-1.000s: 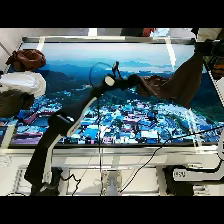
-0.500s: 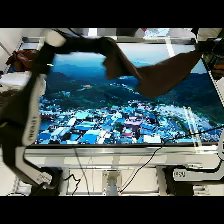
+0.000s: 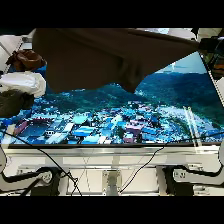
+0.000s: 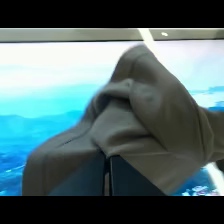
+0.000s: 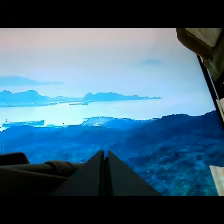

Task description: Fold the shirts.

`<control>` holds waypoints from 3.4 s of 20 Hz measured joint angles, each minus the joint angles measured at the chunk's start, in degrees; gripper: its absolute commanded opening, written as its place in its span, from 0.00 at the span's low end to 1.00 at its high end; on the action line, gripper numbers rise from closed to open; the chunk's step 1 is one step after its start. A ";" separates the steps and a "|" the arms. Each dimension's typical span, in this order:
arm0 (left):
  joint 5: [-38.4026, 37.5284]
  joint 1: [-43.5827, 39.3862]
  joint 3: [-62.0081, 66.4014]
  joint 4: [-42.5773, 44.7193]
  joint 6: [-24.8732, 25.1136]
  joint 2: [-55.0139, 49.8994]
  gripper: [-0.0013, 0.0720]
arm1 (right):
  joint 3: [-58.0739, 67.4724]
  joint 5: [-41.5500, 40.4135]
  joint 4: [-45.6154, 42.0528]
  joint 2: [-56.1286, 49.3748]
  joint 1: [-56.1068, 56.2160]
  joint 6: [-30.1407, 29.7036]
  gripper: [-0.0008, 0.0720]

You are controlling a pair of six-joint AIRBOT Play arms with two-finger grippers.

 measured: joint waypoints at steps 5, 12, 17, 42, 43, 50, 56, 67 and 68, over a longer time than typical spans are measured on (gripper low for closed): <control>-1.86 1.22 0.00 0.24 0.22 5.66 0.02 | 0.04 2.56 -0.94 12.72 -0.07 -4.26 0.04; -7.45 1.46 0.07 -6.64 1.60 19.10 0.02 | 0.07 16.37 -1.40 32.39 -0.11 -7.72 0.03; -10.95 1.46 0.02 -8.85 1.38 24.55 0.02 | 0.04 24.30 -1.16 39.89 -0.13 -8.07 0.03; 13.49 -0.85 -20.61 -18.47 4.31 -30.97 0.52 | -32.11 -16.65 35.58 -7.67 -0.09 -7.34 0.48; 15.02 -0.79 -19.58 -20.24 4.31 -31.54 0.52 | -31.56 -17.42 36.24 -7.82 -0.09 -7.82 0.48; 13.97 1.09 0.55 -31.34 15.15 -27.65 0.47 | -20.24 -13.92 34.53 -1.95 -0.20 -13.77 0.46; 8.28 1.42 -1.16 -23.76 27.04 -3.06 0.34 | -12.26 2.01 21.62 14.27 -0.20 -15.43 0.43; -13.20 1.46 -8.57 9.22 15.80 17.53 0.09 | -25.99 33.14 -1.84 34.58 -0.20 -7.72 0.44; -13.38 1.46 -9.70 10.29 15.54 17.81 0.09 | -30.69 32.59 -2.10 35.52 -0.20 -6.97 0.45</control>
